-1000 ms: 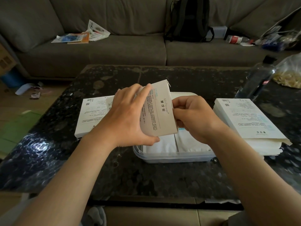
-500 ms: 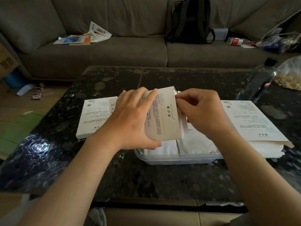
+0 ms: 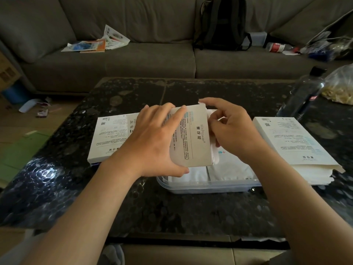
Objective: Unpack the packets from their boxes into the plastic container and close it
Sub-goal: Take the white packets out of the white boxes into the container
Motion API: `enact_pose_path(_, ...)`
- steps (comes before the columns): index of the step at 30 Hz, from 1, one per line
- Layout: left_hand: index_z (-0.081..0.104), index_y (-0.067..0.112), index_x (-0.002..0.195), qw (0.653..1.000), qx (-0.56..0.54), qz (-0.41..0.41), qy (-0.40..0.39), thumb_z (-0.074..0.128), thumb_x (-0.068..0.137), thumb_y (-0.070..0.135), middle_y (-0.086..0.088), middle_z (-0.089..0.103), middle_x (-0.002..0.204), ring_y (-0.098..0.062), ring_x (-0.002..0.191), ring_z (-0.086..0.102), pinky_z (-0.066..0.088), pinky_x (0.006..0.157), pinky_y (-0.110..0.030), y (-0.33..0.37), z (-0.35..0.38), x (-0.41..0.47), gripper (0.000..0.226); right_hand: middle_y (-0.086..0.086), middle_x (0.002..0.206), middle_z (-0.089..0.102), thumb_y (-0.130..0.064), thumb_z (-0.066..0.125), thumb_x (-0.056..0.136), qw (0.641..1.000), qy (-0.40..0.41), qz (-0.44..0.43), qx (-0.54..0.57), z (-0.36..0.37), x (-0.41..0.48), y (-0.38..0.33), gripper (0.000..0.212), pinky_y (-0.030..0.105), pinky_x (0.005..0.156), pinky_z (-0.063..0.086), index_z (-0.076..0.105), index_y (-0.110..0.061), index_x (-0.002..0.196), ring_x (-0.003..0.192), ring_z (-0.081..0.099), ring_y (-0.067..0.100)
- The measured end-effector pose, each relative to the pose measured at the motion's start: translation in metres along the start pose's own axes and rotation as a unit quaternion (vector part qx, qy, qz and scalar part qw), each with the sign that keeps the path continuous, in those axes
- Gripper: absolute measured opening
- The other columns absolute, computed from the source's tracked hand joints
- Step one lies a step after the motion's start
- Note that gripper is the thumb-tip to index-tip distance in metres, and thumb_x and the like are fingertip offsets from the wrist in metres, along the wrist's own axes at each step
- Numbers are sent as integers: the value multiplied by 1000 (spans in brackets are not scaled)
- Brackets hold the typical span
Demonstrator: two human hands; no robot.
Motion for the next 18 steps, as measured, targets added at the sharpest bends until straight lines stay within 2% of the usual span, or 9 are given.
enact_pose_path(3, 16, 24, 154, 1000, 6, 18, 5, 71, 52, 75, 3, 27, 146, -22, 139, 23, 14, 122, -53, 2, 0, 1, 127, -13, 90, 63, -14, 55, 102, 1000, -6, -4, 9, -2, 2, -2, 27, 35, 68, 64, 54, -39, 111, 83, 69, 14)
enact_pose_path(6, 17, 24, 154, 999, 14, 27, 13, 67, 51, 78, 1, 29, 145, -23, 138, 27, 14, 122, -53, 3, 1, 1, 126, -12, 90, 64, -14, 54, 103, 1000, -9, 6, 9, -3, 3, -2, 24, 33, 65, 64, 54, -37, 107, 82, 70, 16)
enact_pose_path(8, 17, 24, 154, 999, 19, 21, 16, 67, 52, 78, 1, 28, 146, -23, 138, 26, 14, 122, -51, 2, 1, 1, 126, -13, 92, 64, -14, 53, 103, 1000, -13, 11, 13, -4, 3, -3, 26, 30, 64, 63, 55, -39, 110, 84, 69, 15)
enact_pose_path(10, 15, 25, 155, 1000, 18, 0, 19, 67, 52, 78, 2, 26, 148, -22, 138, 24, 17, 120, -48, 0, 1, 1, 127, -13, 95, 63, -14, 53, 103, 1000, -21, 9, 21, -5, 2, -4, 33, 26, 59, 62, 53, -42, 121, 85, 68, 13)
enact_pose_path(12, 13, 27, 155, 999, 11, -26, 20, 65, 51, 80, 3, 24, 149, -22, 137, 23, 20, 116, -44, -5, -1, 2, 128, -9, 99, 63, -10, 55, 102, 999, -12, 7, 34, -6, 0, -5, 35, 24, 57, 61, 53, -37, 125, 84, 69, 12)
enact_pose_path(15, 12, 28, 155, 998, 0, -61, 16, 64, 49, 83, 3, 22, 152, -23, 140, 21, 18, 116, -43, -14, -5, 2, 130, -8, 100, 67, 0, 55, 97, 998, -27, -2, 56, -8, -4, -8, 22, 22, 55, 58, 61, -21, 100, 83, 70, 14)
enact_pose_path(18, 11, 30, 156, 996, -11, -89, 19, 68, 48, 83, 3, 21, 153, -22, 141, 19, 17, 116, -44, -21, -8, 2, 133, -9, 97, 71, 5, 52, 95, 993, -101, -6, 60, -3, -9, -10, 25, 13, 54, 51, 67, -15, 91, 78, 70, 2)
Point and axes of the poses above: each hand's wrist, its own x-axis towards the middle knuckle, its own z-axis out of the palm, y = z × x, the point moved 4 cm from there along x, towards the middle knuckle
